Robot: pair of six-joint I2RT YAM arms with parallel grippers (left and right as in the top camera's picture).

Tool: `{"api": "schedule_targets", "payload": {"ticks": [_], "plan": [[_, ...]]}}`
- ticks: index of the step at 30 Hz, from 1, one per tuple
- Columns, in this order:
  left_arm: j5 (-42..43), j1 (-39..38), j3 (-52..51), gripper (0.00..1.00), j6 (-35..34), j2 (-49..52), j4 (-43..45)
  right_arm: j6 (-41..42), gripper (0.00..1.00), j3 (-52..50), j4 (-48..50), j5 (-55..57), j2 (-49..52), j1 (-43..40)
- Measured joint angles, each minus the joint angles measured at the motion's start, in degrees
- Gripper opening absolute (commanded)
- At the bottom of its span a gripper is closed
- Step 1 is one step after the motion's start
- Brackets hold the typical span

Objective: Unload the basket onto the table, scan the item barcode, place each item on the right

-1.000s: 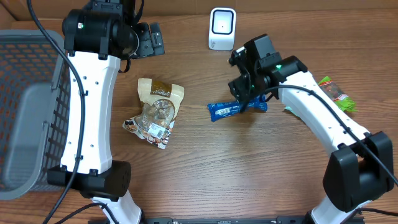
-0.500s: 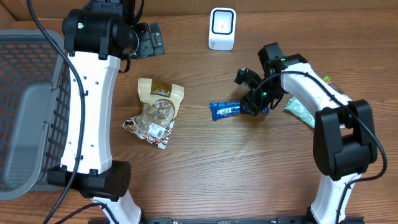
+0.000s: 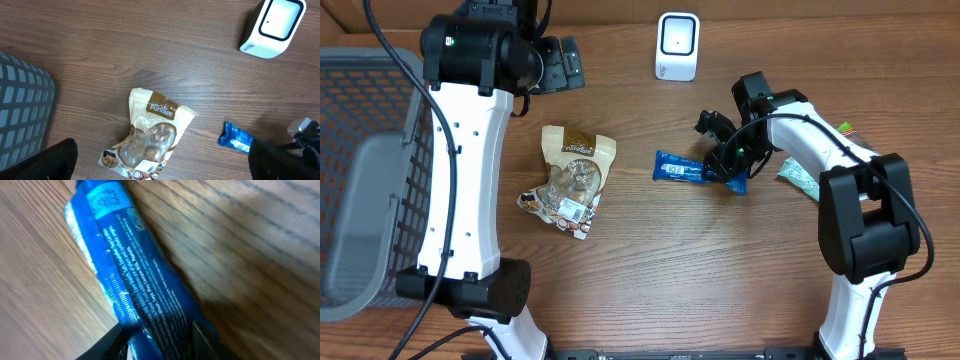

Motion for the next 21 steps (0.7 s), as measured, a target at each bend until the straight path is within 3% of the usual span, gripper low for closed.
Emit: {"api": "schedule_targets", "payload": {"ticks": [1,5,11,16,21], "plan": [[0.0,0.0,0.0,1.0,0.0,0.0,0.0,1.55,0.41,0.0,-0.02,-1.01,0.04,0.0],[0.0,0.0,0.0,1.0,0.0,0.0,0.0,8.7,0.61,0.0,-0.7,-3.78,0.07,0.04],[0.0,0.0,0.0,1.0,0.0,0.0,0.0,12.79,0.66,0.0,-0.57,-5.44,0.07,0.35],[0.0,0.0,0.0,1.0,0.0,0.0,0.0,5.81,0.45,-0.61,0.72,-5.03,0.07,0.94],[0.0,0.0,-0.02,1.0,0.0,0.0,0.02,-0.2,0.37,-3.02,3.89,-3.61,0.07,1.16]]}}
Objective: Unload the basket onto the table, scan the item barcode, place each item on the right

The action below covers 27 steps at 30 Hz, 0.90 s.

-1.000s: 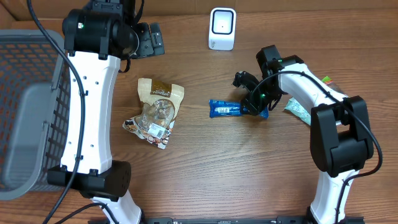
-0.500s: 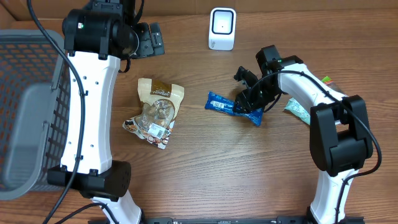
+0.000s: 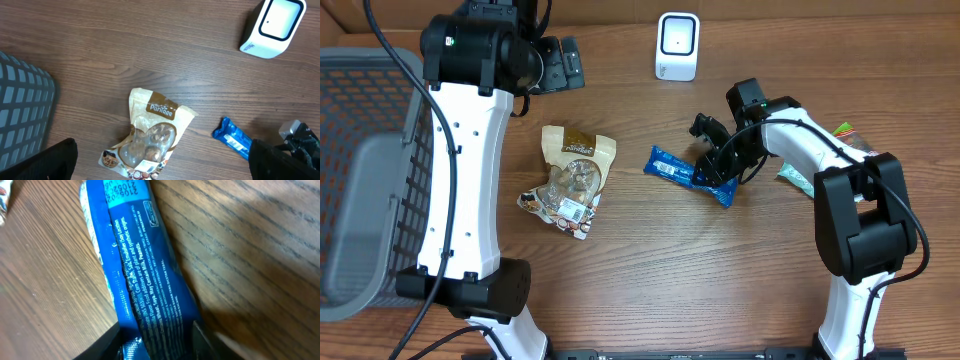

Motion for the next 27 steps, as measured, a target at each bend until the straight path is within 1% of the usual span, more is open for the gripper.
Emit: {"api": "schedule_targets", "payload": {"ticks": [2,3,4,9,14,18,22,23,24,27], "plan": [[0.0,0.0,0.0,1.0,0.0,0.0,-0.02,-1.57,0.23,-0.28,0.46,0.09,0.0,-0.07],[0.0,0.0,0.0,1.0,0.0,0.0,-0.02,-2.14,0.11,-0.35,0.57,-0.09,0.0,-0.07],[0.0,0.0,0.0,1.0,0.0,0.0,-0.02,-2.6,0.04,-0.42,0.63,-0.61,0.0,-0.13],[0.0,0.0,0.0,1.0,0.0,0.0,-0.02,-2.14,0.04,-0.55,0.81,-3.89,0.0,-0.39],[0.0,0.0,0.0,1.0,0.0,0.0,-0.02,5.05,0.04,-0.39,-0.35,-4.13,0.0,-0.68],[0.0,0.0,0.0,1.0,0.0,0.0,-0.02,11.63,0.04,1.29,-0.35,-0.24,-0.02,-0.9],[0.0,0.0,0.0,1.0,0.0,0.0,0.0,19.41,0.04,5.11,0.9,10.14,-0.9,-0.26],[-0.02,0.0,0.0,1.0,0.0,0.0,0.0,22.05,0.04,6.32,2.01,15.47,-1.95,0.28],[0.0,0.0,0.0,1.0,0.0,0.0,-0.02,22.8,0.04,6.69,2.38,17.2,-2.36,0.48],[-0.02,0.0,0.0,1.0,0.0,0.0,0.0,27.21,0.04,7.69,8.15,29.68,-5.18,2.43]]}}
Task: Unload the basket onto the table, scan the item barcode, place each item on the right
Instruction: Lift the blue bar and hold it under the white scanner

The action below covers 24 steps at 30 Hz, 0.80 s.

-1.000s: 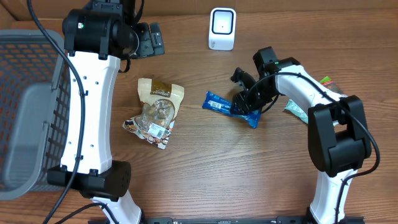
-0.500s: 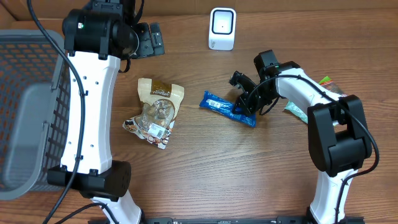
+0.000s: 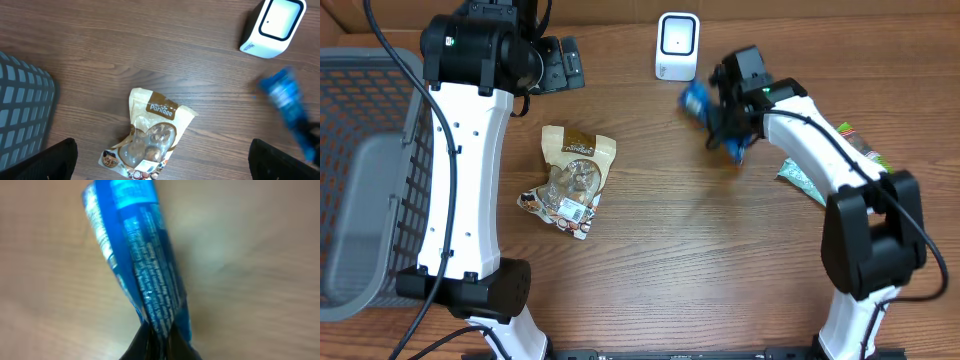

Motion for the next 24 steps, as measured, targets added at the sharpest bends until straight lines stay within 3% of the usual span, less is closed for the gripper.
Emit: {"api": "schedule_targets", "payload": {"ticks": [6,10,17,24], "plan": [[0.0,0.0,0.0,1.0,0.0,0.0,-0.02,2.89,0.04,1.03,12.7,21.16,-2.47,4.81],[0.02,0.0,-0.04,1.0,0.0,0.0,-0.02,-0.7,0.04,1.01,23.08,30.51,-2.34,6.78],[0.0,0.0,-0.04,1.0,0.0,0.0,0.0,-16.59,0.04,1.14,43.45,40.94,2.03,6.91],[0.02,0.0,-0.04,1.0,0.0,0.0,0.0,-34.69,0.04,1.11,59.87,44.02,10.71,7.19]]}}
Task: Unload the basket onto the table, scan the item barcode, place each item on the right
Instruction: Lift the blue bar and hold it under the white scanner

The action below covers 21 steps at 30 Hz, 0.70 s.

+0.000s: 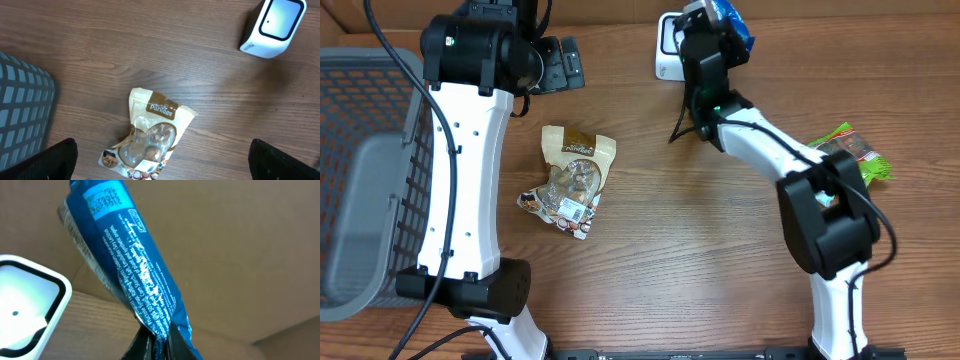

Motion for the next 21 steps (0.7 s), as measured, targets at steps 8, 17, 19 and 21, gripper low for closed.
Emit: {"api": "schedule_targets", "payload": {"ticks": [8,17,19,21], "plan": [[0.0,0.0,0.0,1.0,0.0,0.0,-0.02,-14.69,0.04,0.0,12.41,-1.03,4.85,1.05],[0.0,0.0,0.0,1.0,0.0,0.0,-0.02,-21.9,0.04,0.0,18.99,-5.53,10.27,1.03],[0.0,0.0,0.0,1.0,0.0,0.0,0.0,-22.45,0.04,0.0,20.85,-6.34,11.23,0.79],[0.0,0.0,0.0,1.0,0.0,0.0,0.0,-22.73,0.04,0.0,22.69,-7.1,11.87,0.44]]}}
